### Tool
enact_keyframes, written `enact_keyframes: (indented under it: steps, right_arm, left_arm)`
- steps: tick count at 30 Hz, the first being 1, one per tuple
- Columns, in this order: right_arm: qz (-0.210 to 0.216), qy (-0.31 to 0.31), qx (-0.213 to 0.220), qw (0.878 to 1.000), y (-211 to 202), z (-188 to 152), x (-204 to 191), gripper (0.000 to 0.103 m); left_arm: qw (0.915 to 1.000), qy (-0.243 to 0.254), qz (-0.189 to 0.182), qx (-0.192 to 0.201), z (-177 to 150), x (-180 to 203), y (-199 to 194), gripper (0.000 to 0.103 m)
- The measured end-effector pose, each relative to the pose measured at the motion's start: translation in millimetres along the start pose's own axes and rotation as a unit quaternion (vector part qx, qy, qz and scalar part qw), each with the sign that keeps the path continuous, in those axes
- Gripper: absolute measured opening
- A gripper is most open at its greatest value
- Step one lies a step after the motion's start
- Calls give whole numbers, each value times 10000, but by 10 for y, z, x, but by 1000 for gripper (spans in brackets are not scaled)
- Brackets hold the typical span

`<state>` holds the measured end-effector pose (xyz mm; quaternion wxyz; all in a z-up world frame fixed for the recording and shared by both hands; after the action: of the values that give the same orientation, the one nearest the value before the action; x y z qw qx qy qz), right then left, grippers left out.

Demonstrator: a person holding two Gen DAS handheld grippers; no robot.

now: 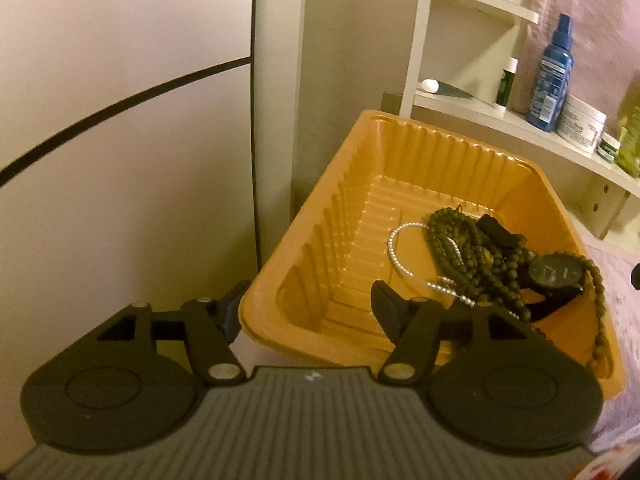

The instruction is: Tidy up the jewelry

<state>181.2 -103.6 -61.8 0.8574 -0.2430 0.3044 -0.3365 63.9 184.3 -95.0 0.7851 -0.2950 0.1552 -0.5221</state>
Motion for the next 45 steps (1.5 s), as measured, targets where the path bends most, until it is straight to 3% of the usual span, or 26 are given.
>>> enact_keyframes:
  steps: [8, 16, 23, 35, 45]
  right_arm:
    - [-27, -128, 94, 9999, -88, -44, -115, 50]
    - [-43, -10, 243, 9997, -340, -161, -154, 50]
    - [-266, 237, 301, 9989, -581, -353, -190, 50]
    - [-1005, 263, 356, 9939, -1125, -701, -243, 50]
    - [-1128, 591, 364, 9912, -1394, -937, -196, 50]
  left_arm:
    - [9999, 104, -1, 10, 58, 8, -220, 63]
    - [9986, 531, 48, -69, 142, 174, -550, 64]
    - [9948, 880, -308, -407, 103, 498, -833, 64]
    - [9875, 1221, -870, -475, -85, 1107, -1240, 64]
    - [9771, 1533, -1321, -651, -234, 1463, -1405, 64]
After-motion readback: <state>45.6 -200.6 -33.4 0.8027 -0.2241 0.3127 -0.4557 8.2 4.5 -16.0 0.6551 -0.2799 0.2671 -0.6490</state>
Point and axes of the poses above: each gripper's, at about its wrist camera, not at the fingertips, and y roughly the way its jaws point, x to its right, z to its top, the point moved 2 cm from there along y, roughly the way its jaws point, and after that the axes turned 1 degree about -z, right-handed, at the moved point
